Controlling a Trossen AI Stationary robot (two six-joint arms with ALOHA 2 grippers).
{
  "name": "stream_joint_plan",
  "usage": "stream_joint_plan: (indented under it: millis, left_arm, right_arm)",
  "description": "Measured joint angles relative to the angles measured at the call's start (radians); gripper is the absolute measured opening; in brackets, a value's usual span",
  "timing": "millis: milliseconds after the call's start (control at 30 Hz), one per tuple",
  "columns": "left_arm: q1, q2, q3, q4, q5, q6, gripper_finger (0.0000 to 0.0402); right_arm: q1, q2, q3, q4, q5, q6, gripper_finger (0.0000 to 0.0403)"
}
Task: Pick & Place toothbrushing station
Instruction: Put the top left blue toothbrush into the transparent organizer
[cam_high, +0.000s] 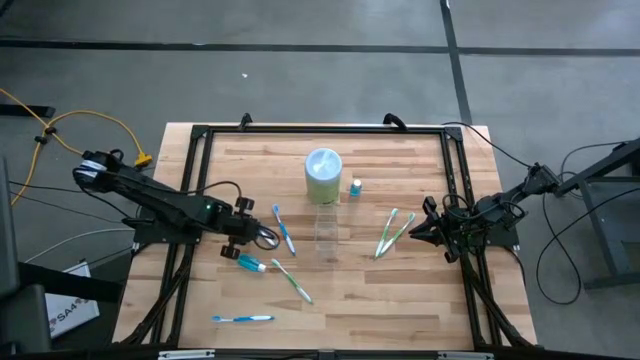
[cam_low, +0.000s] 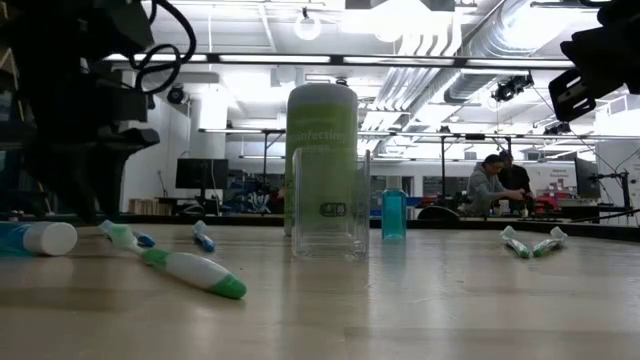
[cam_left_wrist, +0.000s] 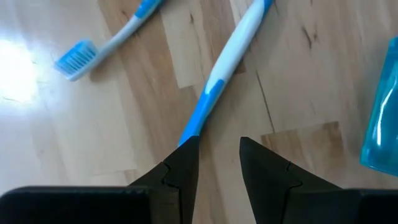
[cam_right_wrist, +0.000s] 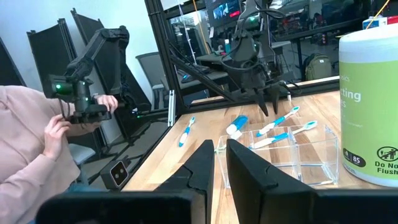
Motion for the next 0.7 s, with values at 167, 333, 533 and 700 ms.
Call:
stream_joint_plan:
  millis: [167,333,533,700]
  left_arm:
    - [0.021,0.003,0.000,0.001,-0.007,0.061,0.0110]
    - [0.052,0.003,0.000,-0.017,0.006,0.107,0.0110]
    - [0.083,0.003,0.000,-0.029,0.035,0.175,0.0110]
    - [0.113,0.003,0.000,-0.028,0.046,0.217,0.0110]
  right_arm:
    - [0.000,0.000,0.000,0.000,0.000,0.000,0.0036]
    - [0.000,0.000,0.000,0.000,0.000,0.000,0.0036]
    - [0.000,0.000,0.000,0.000,0.000,0.000,0.0036]
    - [0.000,0.000,0.000,0.000,0.000,0.000,0.0036]
